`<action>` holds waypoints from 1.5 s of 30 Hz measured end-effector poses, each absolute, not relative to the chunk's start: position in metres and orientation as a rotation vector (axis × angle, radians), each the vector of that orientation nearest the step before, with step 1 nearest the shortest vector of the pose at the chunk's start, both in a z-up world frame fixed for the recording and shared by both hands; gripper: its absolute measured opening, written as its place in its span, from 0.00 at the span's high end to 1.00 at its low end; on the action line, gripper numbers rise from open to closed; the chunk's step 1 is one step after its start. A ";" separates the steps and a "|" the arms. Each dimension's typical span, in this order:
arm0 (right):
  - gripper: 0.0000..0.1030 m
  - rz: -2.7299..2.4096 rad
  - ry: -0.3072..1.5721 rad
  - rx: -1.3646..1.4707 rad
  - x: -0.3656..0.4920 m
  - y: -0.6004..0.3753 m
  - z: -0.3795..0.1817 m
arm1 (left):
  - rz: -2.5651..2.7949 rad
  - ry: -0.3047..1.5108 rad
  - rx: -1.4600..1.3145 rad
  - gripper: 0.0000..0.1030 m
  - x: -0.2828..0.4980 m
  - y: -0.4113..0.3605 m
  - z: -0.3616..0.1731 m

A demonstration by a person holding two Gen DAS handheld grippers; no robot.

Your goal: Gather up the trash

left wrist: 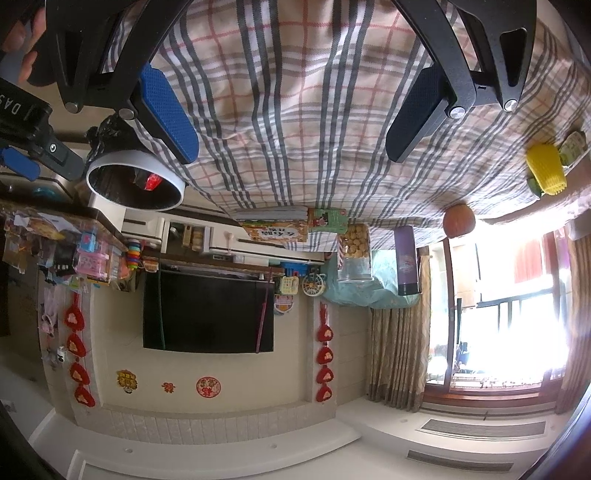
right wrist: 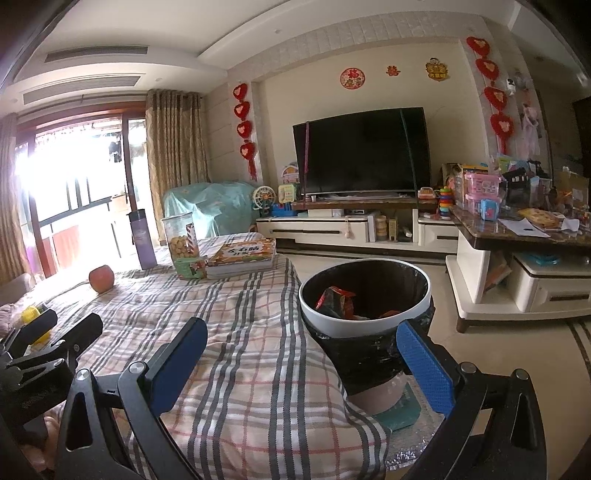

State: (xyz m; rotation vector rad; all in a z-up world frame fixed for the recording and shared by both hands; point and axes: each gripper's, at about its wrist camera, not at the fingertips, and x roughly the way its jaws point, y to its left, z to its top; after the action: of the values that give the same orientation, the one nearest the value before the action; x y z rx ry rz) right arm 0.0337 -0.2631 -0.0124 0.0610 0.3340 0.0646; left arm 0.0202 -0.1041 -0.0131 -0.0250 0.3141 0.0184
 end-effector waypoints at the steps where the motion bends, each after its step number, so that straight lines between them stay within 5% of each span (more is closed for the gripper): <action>1: 0.00 0.065 0.335 0.061 0.034 -0.263 -0.012 | 0.018 0.314 -0.026 0.01 0.020 -0.104 -0.013; 45: 0.00 0.084 0.335 0.076 0.033 -0.258 -0.008 | 0.004 0.316 -0.008 0.01 0.024 -0.105 -0.012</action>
State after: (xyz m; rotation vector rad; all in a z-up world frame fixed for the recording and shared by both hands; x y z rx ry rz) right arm 0.0333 -0.2583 -0.0076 0.0761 0.3354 0.0840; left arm 0.0242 -0.1051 -0.0120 -0.0084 0.3163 0.0042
